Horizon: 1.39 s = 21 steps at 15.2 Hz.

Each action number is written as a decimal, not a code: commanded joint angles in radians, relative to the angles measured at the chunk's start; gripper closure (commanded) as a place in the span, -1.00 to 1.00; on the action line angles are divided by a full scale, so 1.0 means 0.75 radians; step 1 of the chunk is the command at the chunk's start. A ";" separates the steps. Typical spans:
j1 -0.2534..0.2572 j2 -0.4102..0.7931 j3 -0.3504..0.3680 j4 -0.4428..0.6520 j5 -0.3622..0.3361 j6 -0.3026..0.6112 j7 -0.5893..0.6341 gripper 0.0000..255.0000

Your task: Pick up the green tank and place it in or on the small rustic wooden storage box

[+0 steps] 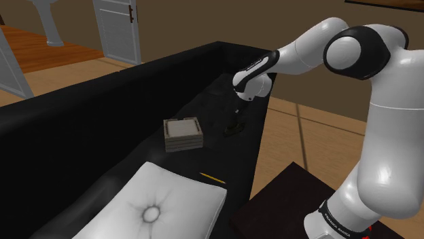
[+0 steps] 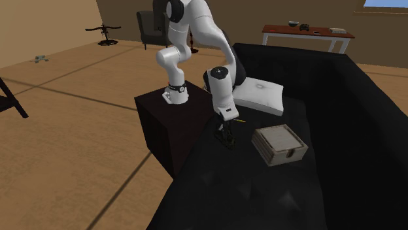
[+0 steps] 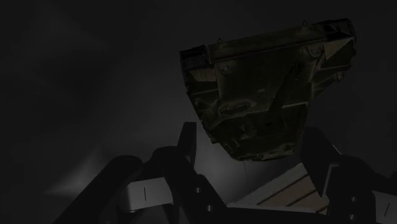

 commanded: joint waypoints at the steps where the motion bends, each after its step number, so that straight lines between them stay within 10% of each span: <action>1: 0.004 -0.024 -0.009 0.005 -0.018 -0.027 0.015 1.00; 21: 0.111 -0.047 0.009 0.241 -0.115 -0.238 0.271 1.00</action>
